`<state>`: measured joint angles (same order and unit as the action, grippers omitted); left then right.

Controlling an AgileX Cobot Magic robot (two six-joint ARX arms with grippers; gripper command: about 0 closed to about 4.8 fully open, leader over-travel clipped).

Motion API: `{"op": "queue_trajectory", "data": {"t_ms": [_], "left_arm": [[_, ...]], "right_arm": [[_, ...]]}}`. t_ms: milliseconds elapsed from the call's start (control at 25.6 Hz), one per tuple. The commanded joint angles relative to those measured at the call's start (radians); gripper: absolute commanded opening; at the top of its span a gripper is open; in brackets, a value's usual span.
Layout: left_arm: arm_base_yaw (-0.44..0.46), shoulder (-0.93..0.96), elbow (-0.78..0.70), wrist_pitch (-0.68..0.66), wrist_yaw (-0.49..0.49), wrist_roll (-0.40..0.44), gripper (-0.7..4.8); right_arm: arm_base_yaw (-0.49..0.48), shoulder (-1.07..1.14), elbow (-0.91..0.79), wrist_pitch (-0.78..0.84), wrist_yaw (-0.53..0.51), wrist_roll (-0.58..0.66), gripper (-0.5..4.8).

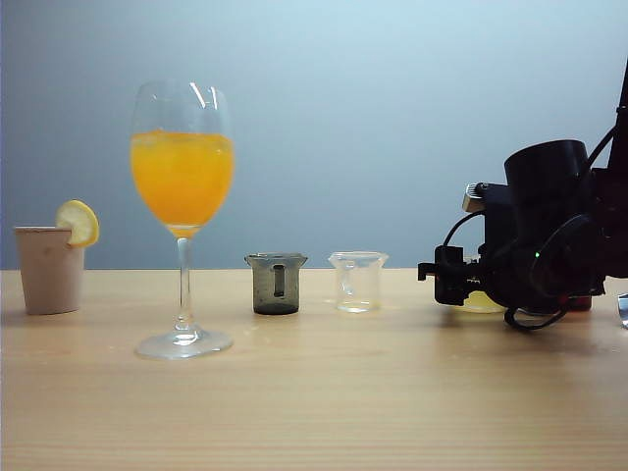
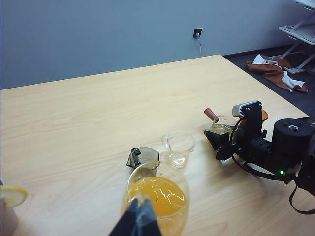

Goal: Pick up the third measuring cup from the left, pour the pineapple juice inside into the goblet, and finally put the measuring cup back in its original place.

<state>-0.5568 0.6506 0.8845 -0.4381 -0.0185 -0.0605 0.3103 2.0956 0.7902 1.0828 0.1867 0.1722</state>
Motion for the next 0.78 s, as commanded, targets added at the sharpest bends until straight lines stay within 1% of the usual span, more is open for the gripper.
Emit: {"op": "queue_trajectory", "data": {"t_ms": [39,117,156,468,507,546,586,781], "left_arm": [[0.0,-0.001,0.003,0.013,0.004,0.0,-0.05],[0.0,-0.001,0.003,0.013,0.004,0.0,-0.05],[0.0,-0.001,0.003,0.013,0.004,0.0,-0.05],[0.0,-0.001,0.003,0.013,0.004,0.0,-0.05],[0.0,-0.001,0.003,0.013,0.004,0.0,-0.05],[0.0,-0.001,0.003,0.013,0.004,0.0,-0.05],[0.0,-0.001,0.003,0.013,0.004,0.0,-0.05],[0.0,-0.001,0.003,0.013,0.004,0.0,-0.05]], "right_arm": [[0.0,-0.002,-0.001,-0.002,-0.005,0.006,2.84],[0.0,-0.002,-0.001,-0.002,-0.006,0.006,2.47],[0.0,-0.002,-0.001,-0.002,-0.006,0.006,2.41],[0.001,-0.004,-0.001,-0.001,-0.006,0.006,2.38],[0.001,-0.004,-0.001,-0.001,-0.006,0.006,2.23],[0.002,-0.004,-0.001,-0.001,-0.006,0.006,1.77],[0.002,-0.004,-0.001,0.0,-0.006,0.006,1.63],[0.003,-0.017,-0.002,-0.002,-0.033,-0.012,1.7]]}}
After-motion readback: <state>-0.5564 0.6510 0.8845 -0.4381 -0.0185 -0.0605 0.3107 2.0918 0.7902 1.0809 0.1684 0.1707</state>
